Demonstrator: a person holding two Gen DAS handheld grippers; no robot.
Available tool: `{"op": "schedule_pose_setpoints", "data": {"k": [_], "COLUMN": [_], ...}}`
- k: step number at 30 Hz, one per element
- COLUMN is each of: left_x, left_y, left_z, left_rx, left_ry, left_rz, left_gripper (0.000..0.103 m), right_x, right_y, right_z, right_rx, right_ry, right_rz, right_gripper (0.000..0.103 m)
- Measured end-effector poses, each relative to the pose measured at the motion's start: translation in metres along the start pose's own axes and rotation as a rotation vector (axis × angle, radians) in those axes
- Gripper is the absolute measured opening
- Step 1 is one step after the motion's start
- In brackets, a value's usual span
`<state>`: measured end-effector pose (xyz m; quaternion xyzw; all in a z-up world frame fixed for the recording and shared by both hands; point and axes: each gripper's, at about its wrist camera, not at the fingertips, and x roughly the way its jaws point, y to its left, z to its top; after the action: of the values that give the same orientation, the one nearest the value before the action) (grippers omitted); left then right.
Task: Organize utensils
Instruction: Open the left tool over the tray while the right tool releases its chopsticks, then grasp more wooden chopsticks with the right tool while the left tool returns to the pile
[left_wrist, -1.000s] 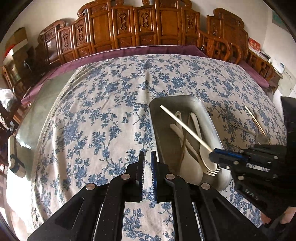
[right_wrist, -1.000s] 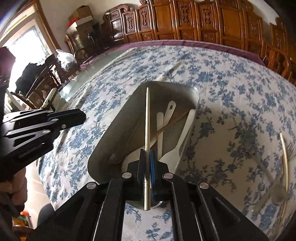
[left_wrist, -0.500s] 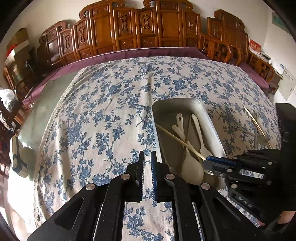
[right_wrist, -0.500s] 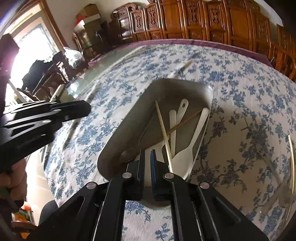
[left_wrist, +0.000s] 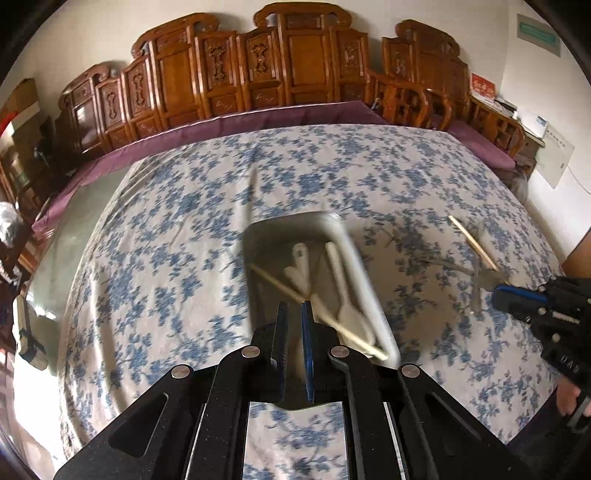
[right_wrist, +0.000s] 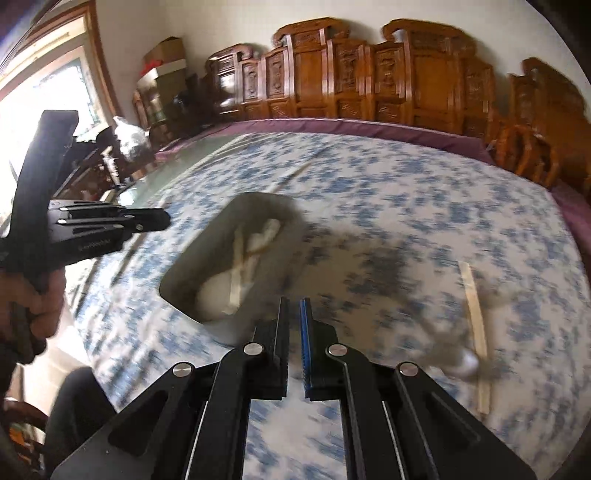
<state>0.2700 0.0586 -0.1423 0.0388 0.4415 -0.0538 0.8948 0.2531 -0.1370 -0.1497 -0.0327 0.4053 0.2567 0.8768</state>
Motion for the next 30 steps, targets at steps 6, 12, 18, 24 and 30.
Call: {"op": "schedule_pose_setpoints", "data": {"k": [6,12,18,24,30], "left_x": [0.004,0.003,0.009,0.022,0.036], "left_y": [-0.042,-0.084,-0.114,-0.134,-0.149], "left_z": [0.006,0.006,0.003,-0.004,-0.011], "left_rx": [0.043,0.088,0.113,0.127,0.144], "left_ry": [0.004,0.001,0.014,0.045,0.073], "left_rz": [-0.034,-0.073,-0.102,-0.13,-0.146], "left_gripper": [0.02,0.028,0.032,0.032,0.032], "right_x": [-0.027,-0.037,-0.029,-0.009,0.013], "right_y": [-0.051,-0.102,-0.144,-0.164,-0.171], "right_z": [-0.023,-0.045,-0.062,-0.075,-0.08], "right_rx": [0.014,0.06,0.11,0.143,0.143], "right_ry": [-0.013,0.006,0.036,0.064,0.121], "right_rz": [-0.098,-0.175,-0.226,-0.228,-0.213], "right_gripper": [0.007,0.008,0.028,0.028,0.028]}}
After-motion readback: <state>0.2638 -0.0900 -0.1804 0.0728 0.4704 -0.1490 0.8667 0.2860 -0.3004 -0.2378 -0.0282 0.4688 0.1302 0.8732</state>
